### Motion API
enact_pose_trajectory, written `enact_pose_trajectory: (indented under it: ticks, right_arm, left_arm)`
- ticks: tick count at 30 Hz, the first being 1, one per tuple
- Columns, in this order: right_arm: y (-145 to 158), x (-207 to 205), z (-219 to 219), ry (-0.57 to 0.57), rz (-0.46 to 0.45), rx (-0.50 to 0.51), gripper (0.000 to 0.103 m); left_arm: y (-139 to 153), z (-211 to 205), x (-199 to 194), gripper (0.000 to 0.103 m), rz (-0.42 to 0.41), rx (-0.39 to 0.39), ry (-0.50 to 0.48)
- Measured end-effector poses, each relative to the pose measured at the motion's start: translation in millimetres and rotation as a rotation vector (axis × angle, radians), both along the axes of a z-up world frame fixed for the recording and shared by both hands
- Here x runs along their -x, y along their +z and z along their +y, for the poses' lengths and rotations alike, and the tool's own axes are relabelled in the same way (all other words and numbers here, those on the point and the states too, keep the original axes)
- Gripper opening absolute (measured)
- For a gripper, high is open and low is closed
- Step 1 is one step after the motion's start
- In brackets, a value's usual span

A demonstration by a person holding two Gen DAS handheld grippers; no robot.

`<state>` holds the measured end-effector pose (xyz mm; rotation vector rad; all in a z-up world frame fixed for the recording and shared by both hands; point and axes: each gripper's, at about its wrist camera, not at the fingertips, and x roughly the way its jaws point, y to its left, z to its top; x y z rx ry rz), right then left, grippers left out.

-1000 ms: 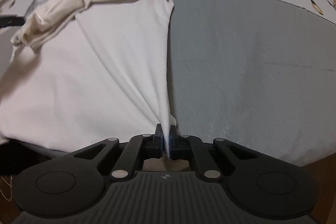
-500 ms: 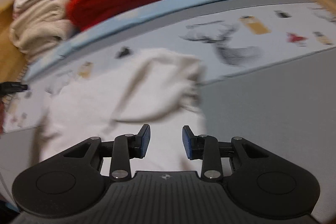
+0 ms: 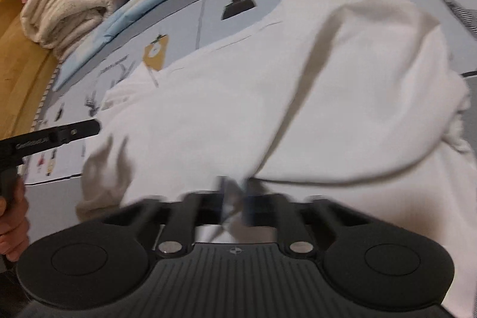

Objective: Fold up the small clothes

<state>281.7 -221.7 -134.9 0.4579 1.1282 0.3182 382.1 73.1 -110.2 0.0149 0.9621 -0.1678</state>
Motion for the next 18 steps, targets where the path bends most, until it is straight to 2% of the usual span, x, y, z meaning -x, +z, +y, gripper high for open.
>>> enact_pose_trajectory:
  ticks: [4, 5, 6, 8, 9, 11, 12, 13, 14, 15, 16, 18]
  right_arm:
    - [16.9, -1.4, -17.8, 0.016, -0.038, -0.038, 0.0]
    - [27.2, -3.5, -30.4, 0.018, -0.048, -0.035, 0.0]
    - [38.5, -6.8, -43.8, 0.02, -0.065, 0.011, 0.0]
    - [63.2, -16.1, -90.4, -0.035, -0.119, 0.141, 0.0]
    - [71.8, -21.0, -121.0, -0.131, -0.147, 0.247, 0.0]
    - [78.4, -29.4, -183.2, -0.423, -0.176, 0.639, 0.001]
    - [79.3, -29.3, -209.8, -0.571, -0.173, 0.781, 0.004]
    - [83.5, -25.1, -235.0, -0.693, -0.172, 0.807, 0.004]
    - [90.6, -17.1, -254.7, -0.776, -0.188, 0.717, 0.004]
    - [97.4, -8.2, -265.6, -0.818, -0.221, 0.581, 0.004]
    - [99.8, -3.4, -266.1, -0.802, -0.241, 0.449, 0.004]
    - [87.6, -12.0, -247.4, -0.576, -0.209, 0.194, 0.006]
  left_arm:
    - [0.3, -0.8, -15.6, 0.03, -0.008, 0.01, 0.019]
    - [0.5, -3.7, -16.9, 0.03, -0.011, 0.011, 0.018]
    - [1.2, -6.5, -17.9, 0.03, -0.015, 0.013, 0.016]
    - [2.6, -15.3, -17.4, 0.03, -0.02, 0.02, 0.007]
    - [3.4, -22.5, -16.0, 0.03, -0.025, 0.027, -0.01]
    - [4.1, -39.6, -11.4, 0.03, -0.037, 0.039, -0.059]
    - [4.2, -51.2, -8.0, 0.03, -0.042, 0.047, -0.092]
    - [3.9, -60.3, -5.2, 0.034, -0.044, 0.056, -0.122]
    - [3.2, -70.9, -2.0, 0.041, -0.045, 0.066, -0.158]
    - [2.0, -80.3, 1.1, 0.045, -0.049, 0.067, -0.183]
    - [0.2, -88.7, 3.7, 0.046, -0.052, 0.062, -0.204]
    - [-5.3, -102.4, 6.2, 0.046, -0.038, 0.07, -0.245]
